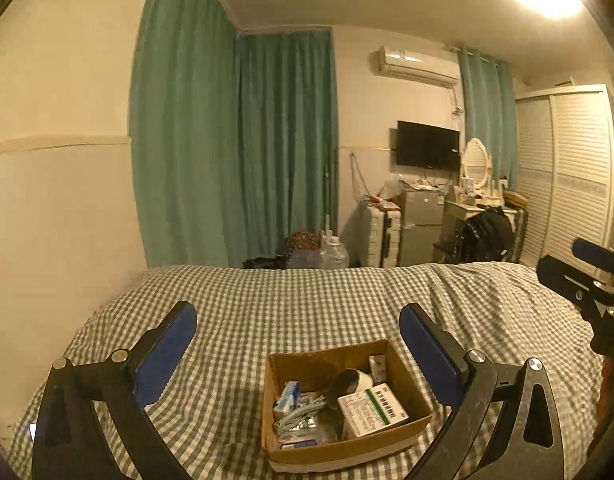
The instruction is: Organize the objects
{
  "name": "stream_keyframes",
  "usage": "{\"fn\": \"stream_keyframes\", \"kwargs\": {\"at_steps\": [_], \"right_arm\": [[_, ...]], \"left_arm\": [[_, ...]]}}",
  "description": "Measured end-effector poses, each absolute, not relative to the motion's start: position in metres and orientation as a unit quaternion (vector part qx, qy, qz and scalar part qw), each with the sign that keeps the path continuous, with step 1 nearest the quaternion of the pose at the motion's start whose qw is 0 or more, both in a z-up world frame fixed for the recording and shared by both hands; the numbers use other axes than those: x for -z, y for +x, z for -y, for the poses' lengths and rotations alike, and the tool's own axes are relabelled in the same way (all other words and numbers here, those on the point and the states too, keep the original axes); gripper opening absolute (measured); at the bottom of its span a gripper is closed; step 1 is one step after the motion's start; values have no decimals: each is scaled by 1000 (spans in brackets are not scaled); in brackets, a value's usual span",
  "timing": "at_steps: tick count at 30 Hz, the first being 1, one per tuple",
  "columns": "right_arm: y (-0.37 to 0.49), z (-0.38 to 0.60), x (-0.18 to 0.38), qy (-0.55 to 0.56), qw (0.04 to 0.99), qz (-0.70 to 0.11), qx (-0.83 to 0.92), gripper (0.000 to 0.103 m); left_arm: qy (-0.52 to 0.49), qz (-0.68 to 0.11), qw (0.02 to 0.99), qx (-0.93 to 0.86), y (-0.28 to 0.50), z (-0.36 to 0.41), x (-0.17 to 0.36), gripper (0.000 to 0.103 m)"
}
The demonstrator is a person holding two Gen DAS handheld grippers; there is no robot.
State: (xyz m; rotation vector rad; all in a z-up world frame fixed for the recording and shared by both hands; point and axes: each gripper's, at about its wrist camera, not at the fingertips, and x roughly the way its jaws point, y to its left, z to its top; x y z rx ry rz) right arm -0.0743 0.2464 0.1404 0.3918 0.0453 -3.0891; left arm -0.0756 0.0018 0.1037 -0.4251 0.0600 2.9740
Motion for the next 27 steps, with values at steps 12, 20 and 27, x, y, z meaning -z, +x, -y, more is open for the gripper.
{"fn": "stream_keyframes", "kwargs": {"at_steps": [12,20,27], "right_arm": [[-103,-255,-45,191,21,37,981,103],[-101,-254,-29,207,9,21,978,103],[-101,-254,-26,207,0,17,978,103]], "left_arm": [[-170,-46,60,-983,-77,-13,-29,103],[-195,-42,46,-979,-83,-11,-17,103],[-207,-34,41,-977,-82,-7,-14,103]]}}
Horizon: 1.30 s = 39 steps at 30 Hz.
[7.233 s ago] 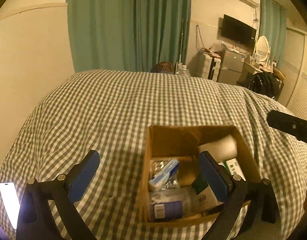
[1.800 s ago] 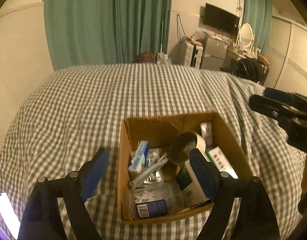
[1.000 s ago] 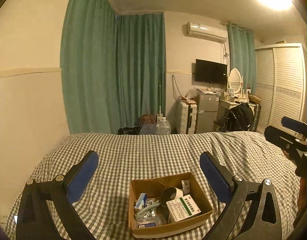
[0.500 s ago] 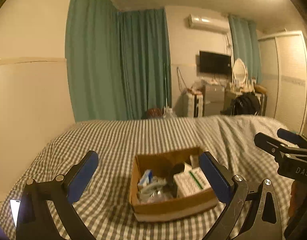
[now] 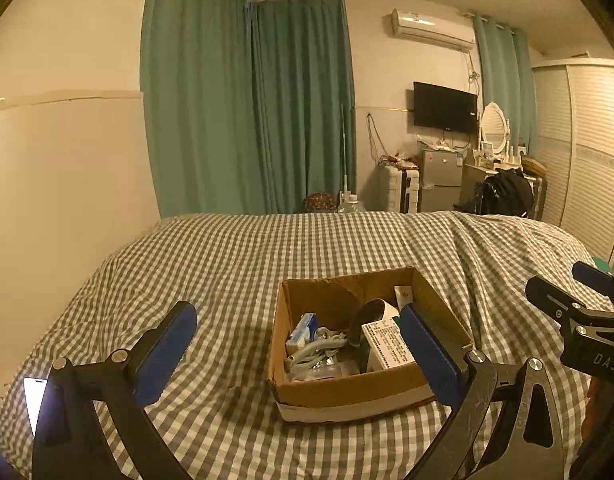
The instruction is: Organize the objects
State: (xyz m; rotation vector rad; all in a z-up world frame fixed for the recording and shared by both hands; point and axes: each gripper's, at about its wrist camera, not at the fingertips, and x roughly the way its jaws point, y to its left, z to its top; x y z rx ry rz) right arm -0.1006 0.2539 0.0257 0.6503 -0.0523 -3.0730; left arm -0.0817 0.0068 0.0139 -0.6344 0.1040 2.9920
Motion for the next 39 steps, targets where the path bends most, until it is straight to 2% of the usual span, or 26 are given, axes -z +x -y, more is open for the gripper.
{"fn": "stream_keyframes", "kwargs": {"at_steps": [39], "right_arm": [[-110,-255,-10,225,-14,19,974,103]], "left_arm": [[-228,-29,38,-972,-81,-4,2,103]]}}
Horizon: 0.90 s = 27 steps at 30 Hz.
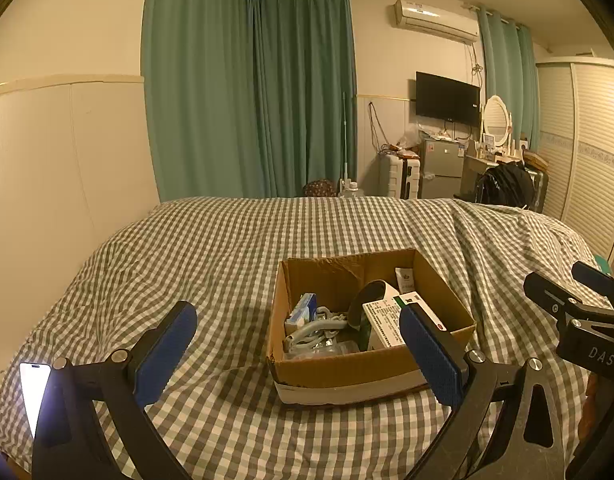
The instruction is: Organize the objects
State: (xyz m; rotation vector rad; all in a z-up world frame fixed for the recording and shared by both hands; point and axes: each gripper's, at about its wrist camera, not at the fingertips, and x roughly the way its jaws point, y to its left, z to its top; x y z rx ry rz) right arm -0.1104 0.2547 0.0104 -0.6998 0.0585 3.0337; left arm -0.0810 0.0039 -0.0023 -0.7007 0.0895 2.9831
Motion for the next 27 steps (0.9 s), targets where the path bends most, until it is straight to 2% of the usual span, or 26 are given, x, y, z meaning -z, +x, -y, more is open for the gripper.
{"fn": "stream_keyframes", "kwargs": {"at_steps": [27], "right_arm": [[-106,-246,-9,-227,14,-13,-974,103]], "left_arm": [[-236,-30,35,-971,-80,-1,7,103]]}}
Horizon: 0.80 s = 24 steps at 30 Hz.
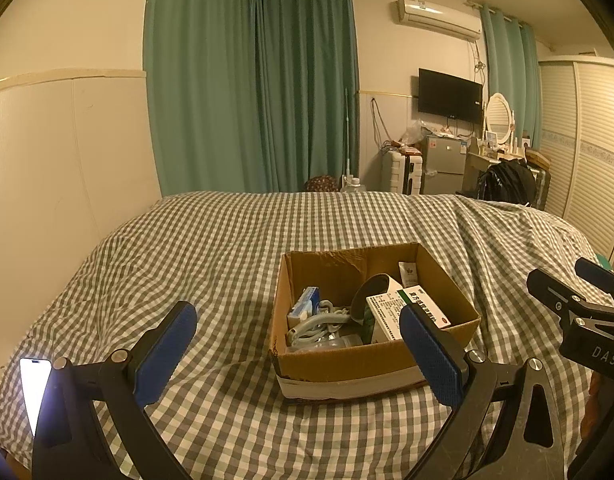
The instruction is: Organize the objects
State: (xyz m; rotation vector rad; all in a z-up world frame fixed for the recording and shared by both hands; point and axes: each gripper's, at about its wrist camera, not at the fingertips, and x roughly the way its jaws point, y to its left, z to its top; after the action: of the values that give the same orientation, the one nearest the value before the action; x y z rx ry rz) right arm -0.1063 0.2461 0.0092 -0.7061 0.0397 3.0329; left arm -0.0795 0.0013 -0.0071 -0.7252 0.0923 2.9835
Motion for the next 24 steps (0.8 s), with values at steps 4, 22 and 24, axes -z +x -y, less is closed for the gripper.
{"fn": "stream_keyframes", "kwargs": {"at_steps": [4,22,24], "right_arm": [[-107,-245,-10,-228,14,-13,-974,103],[-107,-244,-10,-228,17,-10,-973,103],[-107,-244,-10,-228,18,-10,-973,103]], "left_arm": [[-236,-29,34,-971,-79,-1,6,103],[-227,-32,39,-973,-78,-3,4,103],[-230,-27,40,-972,-79,-2,3,103]]}}
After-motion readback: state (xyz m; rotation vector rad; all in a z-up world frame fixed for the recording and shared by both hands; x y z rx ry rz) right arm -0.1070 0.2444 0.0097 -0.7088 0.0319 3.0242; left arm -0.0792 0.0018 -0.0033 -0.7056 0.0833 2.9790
